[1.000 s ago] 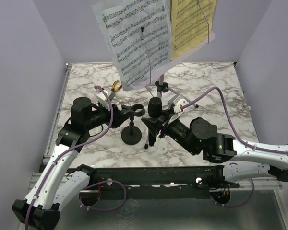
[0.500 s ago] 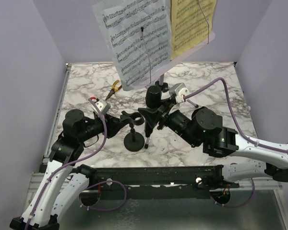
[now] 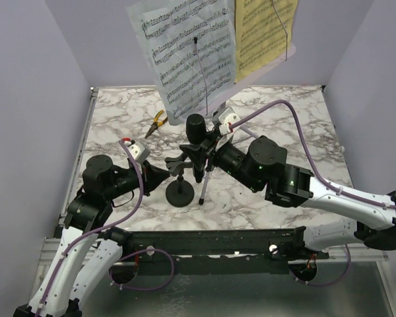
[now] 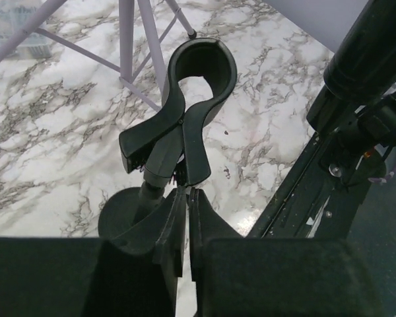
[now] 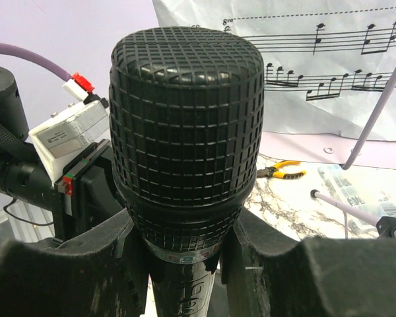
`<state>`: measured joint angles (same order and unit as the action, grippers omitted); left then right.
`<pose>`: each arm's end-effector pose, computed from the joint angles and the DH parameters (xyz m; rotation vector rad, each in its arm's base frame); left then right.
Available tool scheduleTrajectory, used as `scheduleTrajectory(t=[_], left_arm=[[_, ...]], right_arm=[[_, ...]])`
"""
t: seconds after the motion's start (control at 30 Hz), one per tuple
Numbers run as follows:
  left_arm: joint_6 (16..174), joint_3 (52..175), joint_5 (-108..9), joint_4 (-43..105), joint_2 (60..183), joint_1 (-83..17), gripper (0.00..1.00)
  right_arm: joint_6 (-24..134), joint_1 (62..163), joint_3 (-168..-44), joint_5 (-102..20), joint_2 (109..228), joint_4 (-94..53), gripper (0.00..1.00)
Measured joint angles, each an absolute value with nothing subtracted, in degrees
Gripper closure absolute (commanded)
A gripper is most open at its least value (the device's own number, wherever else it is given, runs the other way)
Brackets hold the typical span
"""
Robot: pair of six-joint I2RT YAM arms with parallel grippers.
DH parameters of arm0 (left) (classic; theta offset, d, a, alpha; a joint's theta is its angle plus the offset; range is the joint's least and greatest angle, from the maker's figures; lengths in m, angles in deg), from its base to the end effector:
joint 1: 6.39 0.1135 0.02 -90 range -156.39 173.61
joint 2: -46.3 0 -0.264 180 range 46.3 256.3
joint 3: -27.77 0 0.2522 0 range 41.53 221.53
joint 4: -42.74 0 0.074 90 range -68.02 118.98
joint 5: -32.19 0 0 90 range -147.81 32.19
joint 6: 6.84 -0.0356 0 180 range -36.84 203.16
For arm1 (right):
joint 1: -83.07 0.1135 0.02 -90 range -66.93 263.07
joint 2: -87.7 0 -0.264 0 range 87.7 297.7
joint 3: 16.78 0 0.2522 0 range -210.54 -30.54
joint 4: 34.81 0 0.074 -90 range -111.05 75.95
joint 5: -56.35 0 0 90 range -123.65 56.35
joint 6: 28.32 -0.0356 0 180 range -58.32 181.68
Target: Set up the instrument practice props
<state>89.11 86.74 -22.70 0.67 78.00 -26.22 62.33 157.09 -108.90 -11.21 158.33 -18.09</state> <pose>0.1052 -0.0597 0.3414 0.6586 1.7492 -0.8720 0.0884 0.2593 0.4638 -0.6544 1.3927 0.7375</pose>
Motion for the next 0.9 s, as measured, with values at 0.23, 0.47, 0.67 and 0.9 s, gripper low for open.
scheduleTrajectory(t=[0.23,0.47,0.67,0.9], left_arm=[[90.5,88.7,-23.7,-2.8,79.6,-26.2,0.42],[89.3,93.2,-24.9,-6.7,80.4,-26.2,0.13],[83.5,97.8,-30.6,-10.3,84.1,-26.2,0.11],[74.0,100.4,-30.5,-12.0,90.5,-26.2,0.10]], right_arm=[[62.2,156.4,-108.9,-12.6,158.4,-17.7,1.00],[61.1,156.1,-108.9,-13.2,158.2,-16.7,1.00],[59.8,156.0,-108.9,-13.7,157.2,-15.9,1.00],[58.7,155.8,-108.9,-14.4,156.9,-15.0,1.00]])
